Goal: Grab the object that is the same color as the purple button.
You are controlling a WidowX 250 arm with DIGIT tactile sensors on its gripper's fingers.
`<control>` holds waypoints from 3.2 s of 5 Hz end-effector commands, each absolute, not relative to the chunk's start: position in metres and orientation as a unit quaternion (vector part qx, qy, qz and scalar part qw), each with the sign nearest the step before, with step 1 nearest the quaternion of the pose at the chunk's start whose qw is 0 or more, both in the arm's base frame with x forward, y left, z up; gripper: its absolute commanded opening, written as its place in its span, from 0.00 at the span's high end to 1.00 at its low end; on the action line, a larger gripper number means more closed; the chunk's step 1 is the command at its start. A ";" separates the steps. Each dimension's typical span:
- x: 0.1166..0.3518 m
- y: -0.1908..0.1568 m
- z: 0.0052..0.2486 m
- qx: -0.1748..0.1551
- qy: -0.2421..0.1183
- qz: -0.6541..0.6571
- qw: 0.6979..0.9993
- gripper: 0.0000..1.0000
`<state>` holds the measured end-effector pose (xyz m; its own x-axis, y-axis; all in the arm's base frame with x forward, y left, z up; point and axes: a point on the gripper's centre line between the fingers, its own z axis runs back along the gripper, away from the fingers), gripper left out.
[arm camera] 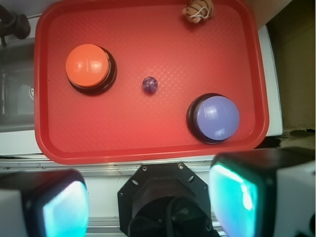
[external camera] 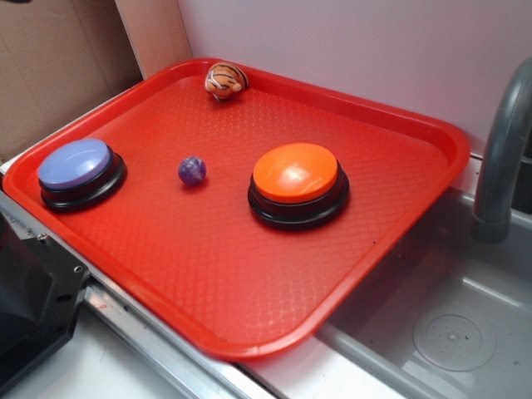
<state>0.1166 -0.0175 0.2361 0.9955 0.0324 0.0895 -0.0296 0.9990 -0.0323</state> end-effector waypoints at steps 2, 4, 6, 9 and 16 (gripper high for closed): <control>0.155 -0.006 0.186 -0.046 -0.047 -0.108 0.992 0.00; 0.208 -0.023 0.095 -0.007 -0.036 -0.212 0.977 0.00; 0.225 -0.033 0.050 0.027 -0.042 -0.236 0.970 0.00; 0.225 -0.013 0.032 0.008 -0.037 -0.234 0.972 0.00; 0.188 0.001 0.153 0.007 -0.035 -0.058 0.998 1.00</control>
<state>0.1816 0.0032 0.1430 0.9930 -0.1152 0.0273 0.1147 0.9933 0.0168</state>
